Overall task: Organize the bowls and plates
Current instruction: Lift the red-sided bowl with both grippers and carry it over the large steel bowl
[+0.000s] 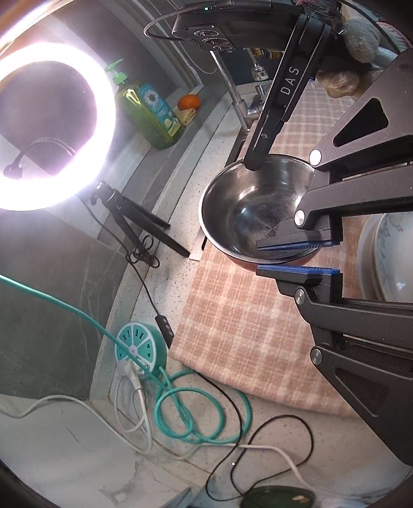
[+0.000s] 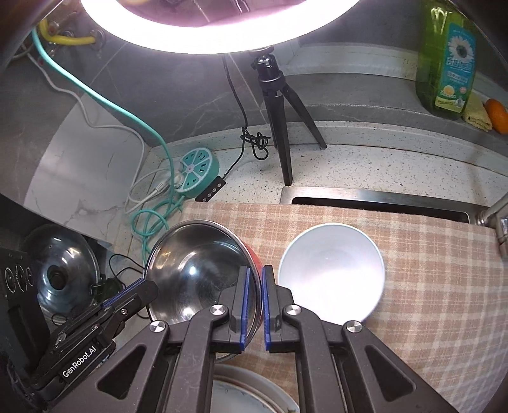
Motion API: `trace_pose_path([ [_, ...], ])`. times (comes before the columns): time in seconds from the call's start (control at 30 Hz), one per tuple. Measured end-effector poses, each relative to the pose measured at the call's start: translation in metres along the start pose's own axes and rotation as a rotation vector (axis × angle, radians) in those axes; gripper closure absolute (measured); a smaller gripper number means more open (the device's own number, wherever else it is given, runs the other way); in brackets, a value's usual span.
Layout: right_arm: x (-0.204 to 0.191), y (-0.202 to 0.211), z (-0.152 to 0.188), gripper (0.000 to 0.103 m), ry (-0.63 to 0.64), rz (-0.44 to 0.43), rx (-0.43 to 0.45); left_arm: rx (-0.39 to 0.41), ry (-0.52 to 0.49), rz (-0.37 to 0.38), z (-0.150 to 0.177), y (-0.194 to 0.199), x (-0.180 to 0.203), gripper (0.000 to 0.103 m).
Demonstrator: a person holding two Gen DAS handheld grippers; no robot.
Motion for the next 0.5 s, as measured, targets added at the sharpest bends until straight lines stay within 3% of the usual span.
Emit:
trace_pose_path([
  [0.5, 0.057, 0.044, 0.047, 0.096, 0.014, -0.020, 0.009, 0.024, 0.000, -0.001, 0.058, 0.005, 0.058, 0.096],
])
Point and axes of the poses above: each gripper's, at about its wrist camera, not at the fingertips, and y roughly against the way its jaws point, x to its right, z to its underside, the point moved 5 cm from there along -y, roughly the way its jaws point, and after that the axes turned 13 degrees about z, right-handed, at the moved point
